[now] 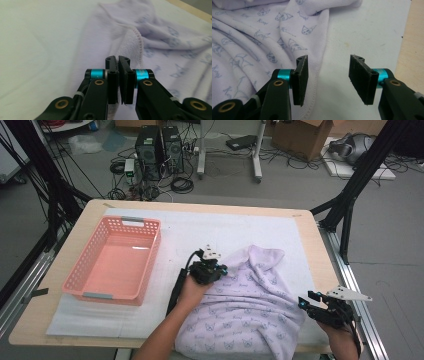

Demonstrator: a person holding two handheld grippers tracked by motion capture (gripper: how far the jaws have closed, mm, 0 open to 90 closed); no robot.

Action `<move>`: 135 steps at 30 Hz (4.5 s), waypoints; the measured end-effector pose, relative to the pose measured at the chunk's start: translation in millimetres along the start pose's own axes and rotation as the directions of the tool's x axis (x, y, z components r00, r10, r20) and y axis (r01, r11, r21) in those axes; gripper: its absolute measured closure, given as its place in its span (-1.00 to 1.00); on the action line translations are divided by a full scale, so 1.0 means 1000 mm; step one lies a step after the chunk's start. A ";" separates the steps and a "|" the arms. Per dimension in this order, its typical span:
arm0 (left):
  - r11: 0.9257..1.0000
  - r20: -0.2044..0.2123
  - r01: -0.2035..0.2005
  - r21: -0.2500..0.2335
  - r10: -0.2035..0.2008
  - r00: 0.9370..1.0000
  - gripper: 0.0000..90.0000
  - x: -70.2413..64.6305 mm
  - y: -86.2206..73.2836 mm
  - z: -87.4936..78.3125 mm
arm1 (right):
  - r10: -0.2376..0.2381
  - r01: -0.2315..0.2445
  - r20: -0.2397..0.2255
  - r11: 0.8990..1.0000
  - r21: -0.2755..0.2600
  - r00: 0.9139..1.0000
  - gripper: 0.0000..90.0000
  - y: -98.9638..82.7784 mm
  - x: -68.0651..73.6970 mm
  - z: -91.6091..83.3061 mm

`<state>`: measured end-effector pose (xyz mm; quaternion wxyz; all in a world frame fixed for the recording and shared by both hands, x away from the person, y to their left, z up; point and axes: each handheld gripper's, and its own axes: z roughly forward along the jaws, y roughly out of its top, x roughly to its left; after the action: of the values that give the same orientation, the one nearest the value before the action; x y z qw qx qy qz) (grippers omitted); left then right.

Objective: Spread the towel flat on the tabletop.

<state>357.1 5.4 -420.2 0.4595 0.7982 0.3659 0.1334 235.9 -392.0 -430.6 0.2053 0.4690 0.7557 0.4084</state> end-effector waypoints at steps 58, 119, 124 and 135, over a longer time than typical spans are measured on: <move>0.992 -0.224 0.124 -0.001 -0.121 0.967 0.90 0.056 -0.032 -0.019 | 0.049 -0.048 -0.008 0.992 0.119 0.999 0.21 0.085 -0.027 0.142; 0.969 -0.178 0.240 -0.063 -0.248 0.952 0.82 0.074 -0.029 -0.009 | -0.040 0.037 0.084 0.998 0.042 0.996 0.91 0.056 -0.027 0.102; 0.969 -0.124 0.203 -0.139 -0.220 0.968 0.23 0.061 -0.020 -0.024 | 0.002 -0.003 0.100 1.000 0.010 0.995 0.46 0.058 -0.027 0.094; 0.976 -0.031 0.189 -0.103 -0.193 0.981 -0.13 0.042 -0.034 -0.056 | 0.084 -0.087 -0.043 0.995 -0.054 0.995 0.16 0.043 -0.023 0.047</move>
<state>340.1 81.6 -423.4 0.5020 0.7324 0.4432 0.1230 303.0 -382.5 -425.0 0.1851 0.4867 0.7273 0.4471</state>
